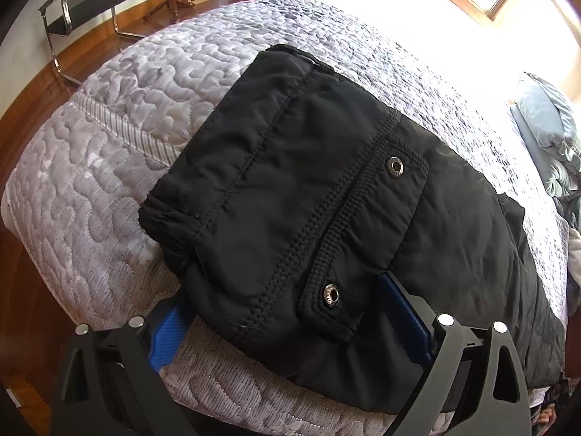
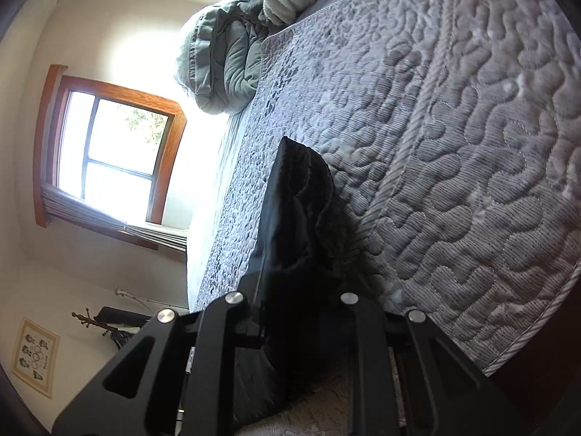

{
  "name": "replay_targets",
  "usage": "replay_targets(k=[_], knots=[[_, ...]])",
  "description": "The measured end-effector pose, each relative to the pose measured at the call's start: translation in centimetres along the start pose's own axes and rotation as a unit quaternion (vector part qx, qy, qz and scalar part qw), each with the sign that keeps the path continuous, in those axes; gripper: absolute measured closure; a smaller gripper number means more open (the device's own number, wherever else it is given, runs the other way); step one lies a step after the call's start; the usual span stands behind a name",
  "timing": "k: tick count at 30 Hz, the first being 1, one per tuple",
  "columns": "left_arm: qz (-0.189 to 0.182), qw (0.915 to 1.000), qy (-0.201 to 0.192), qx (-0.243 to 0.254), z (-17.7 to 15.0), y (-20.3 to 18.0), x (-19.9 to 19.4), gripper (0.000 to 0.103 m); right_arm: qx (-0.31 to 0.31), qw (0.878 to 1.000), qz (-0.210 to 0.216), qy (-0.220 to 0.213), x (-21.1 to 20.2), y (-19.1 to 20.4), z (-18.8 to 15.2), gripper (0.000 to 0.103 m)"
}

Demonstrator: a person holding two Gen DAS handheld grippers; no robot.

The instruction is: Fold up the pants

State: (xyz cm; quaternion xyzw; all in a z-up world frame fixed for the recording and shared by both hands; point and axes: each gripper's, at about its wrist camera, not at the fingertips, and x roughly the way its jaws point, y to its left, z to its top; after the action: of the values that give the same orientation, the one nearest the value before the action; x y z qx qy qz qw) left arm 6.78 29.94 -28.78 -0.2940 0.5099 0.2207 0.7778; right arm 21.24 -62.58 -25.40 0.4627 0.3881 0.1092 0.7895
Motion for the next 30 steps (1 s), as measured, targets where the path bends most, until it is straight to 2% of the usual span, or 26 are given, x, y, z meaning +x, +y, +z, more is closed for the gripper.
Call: replay_targets(k=[9,18,30], knots=[[-0.007,0.9998,-0.018,0.000,-0.4,-0.5,-0.1,0.006,-0.094,0.995,-0.044,0.000,-1.4,6.8,-0.5,0.086],[-0.016,0.9963,-0.082,-0.019,-3.0,-0.1,-2.0,0.006,-0.174,0.982,-0.072,-0.009,-2.5,12.6,-2.5,0.086],[-0.030,0.9958,-0.081,-0.029,-4.2,0.7,-2.5,0.006,-0.260,0.960,-0.104,-0.019,-2.4,18.8,-5.6,0.086]])
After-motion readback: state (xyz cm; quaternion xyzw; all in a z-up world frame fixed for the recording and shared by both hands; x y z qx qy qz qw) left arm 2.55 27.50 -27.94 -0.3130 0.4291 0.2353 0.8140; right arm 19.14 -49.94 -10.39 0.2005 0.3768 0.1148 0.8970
